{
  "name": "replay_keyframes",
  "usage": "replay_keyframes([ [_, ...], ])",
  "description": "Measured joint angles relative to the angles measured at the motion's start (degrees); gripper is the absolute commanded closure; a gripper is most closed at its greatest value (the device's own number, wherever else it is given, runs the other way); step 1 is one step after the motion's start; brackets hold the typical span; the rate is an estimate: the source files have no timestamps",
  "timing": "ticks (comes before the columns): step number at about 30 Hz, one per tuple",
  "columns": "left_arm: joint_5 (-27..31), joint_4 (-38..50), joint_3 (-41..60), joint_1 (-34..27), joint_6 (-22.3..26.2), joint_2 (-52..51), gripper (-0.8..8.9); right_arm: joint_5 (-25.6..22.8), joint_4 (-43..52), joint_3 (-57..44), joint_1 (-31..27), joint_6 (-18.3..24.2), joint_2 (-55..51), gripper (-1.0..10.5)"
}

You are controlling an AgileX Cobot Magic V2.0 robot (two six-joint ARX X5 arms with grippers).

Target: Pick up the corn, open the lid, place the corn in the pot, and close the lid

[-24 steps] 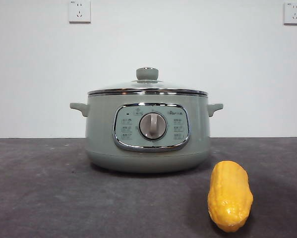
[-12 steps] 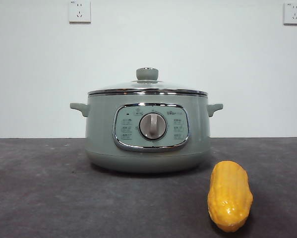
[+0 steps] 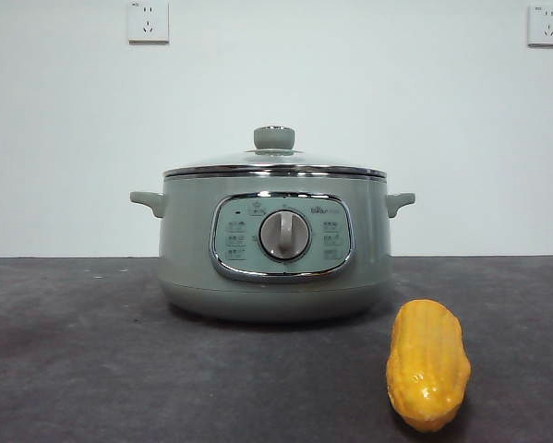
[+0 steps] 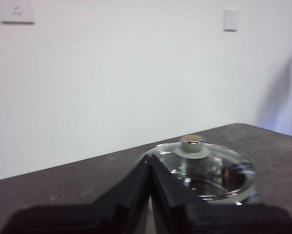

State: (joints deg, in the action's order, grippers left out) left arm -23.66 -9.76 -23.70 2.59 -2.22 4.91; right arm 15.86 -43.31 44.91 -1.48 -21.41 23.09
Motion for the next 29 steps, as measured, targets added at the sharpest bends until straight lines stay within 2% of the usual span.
replay_keyframes([
  [5,-0.5,-3.1,0.0,0.0,-0.1,1.0,8.14,9.9,-0.4,3.3,0.0,-0.5,4.2,9.5],
  [8,-0.5,-3.7,-0.1,0.0,-2.6,3.5,8.19,13.9,-1.0,5.4,0.0,-0.7,7.6,9.2],
  [12,-2.0,-6.6,-2.7,0.0,-6.5,8.9,8.19,17.1,-3.0,8.1,0.2,-0.8,13.5,7.3],
  [15,-4.8,-8.7,-5.9,0.0,-7.6,14.3,8.19,18.0,-5.8,9.7,1.8,-0.8,18.0,5.9],
  [18,-6.4,-12.3,-9.7,0.0,-8.1,20.6,8.19,18.0,-8.1,11.0,5.0,-0.7,22.4,4.7],
  [22,-8.1,-17.9,-14.8,0.0,-8.6,28.7,8.18,15.9,-10.1,11.2,11.0,-0.9,27.3,4.4],
  [29,-11.0,-24.7,-21.3,0.0,-9.0,39.7,8.18,1.6,-12.3,11.2,25.5,-5.2,36.8,4.4],
])
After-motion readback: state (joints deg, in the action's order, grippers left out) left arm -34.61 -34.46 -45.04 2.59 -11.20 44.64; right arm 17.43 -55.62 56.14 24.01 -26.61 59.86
